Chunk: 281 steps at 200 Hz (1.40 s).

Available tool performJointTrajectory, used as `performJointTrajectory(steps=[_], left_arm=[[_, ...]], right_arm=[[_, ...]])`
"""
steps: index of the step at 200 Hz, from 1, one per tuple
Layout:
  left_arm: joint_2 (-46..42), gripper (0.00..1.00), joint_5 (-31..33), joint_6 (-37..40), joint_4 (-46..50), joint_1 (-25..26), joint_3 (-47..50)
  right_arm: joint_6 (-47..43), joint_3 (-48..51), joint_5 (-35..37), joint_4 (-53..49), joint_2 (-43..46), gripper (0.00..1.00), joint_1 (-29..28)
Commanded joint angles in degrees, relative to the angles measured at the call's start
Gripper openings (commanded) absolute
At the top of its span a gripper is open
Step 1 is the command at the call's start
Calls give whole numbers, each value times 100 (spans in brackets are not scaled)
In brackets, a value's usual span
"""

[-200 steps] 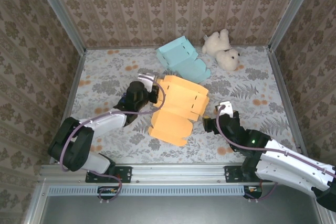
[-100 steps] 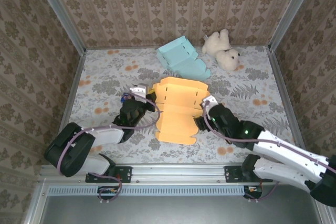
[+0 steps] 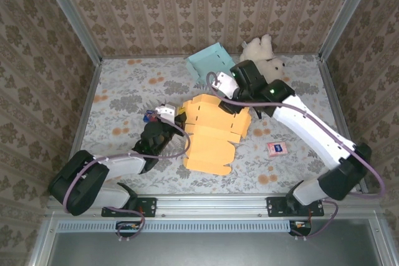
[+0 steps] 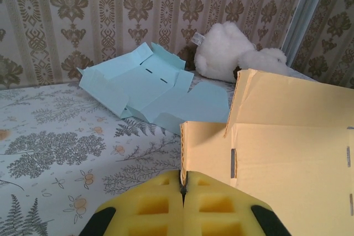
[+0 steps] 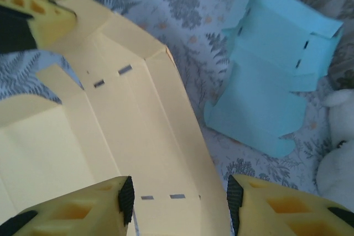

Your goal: Fold the paper box

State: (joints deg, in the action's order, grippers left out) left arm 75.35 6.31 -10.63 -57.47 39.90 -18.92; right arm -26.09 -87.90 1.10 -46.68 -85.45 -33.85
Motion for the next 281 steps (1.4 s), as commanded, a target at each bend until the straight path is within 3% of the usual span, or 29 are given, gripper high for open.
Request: performJointTrajectory(steps=[1, 35, 93, 170, 195, 281], left_arm=[[-74, 0, 32, 168, -212, 46, 37], [-65, 0, -31, 225, -186, 44, 20], [-34, 0, -347, 314, -202, 76, 2], [-56, 0, -569, 408, -264, 107, 53], [-65, 0, -604, 402, -306, 123, 64], [-56, 0, -644, 411, -396, 150, 108]], right_arm=[[-834, -325, -608, -1079, -265, 52, 281], [-1201, -537, -1174, -1540, -694, 51, 678], [-1686, -588, -1289, -1389, -1071, 49, 791], [-2134, -988, -1678, -2038, -1588, 43, 1029], [-2172, -982, -1649, -2092, -1707, 38, 1091], [-2160, -850, -1494, -1870, -1830, 37, 1158]])
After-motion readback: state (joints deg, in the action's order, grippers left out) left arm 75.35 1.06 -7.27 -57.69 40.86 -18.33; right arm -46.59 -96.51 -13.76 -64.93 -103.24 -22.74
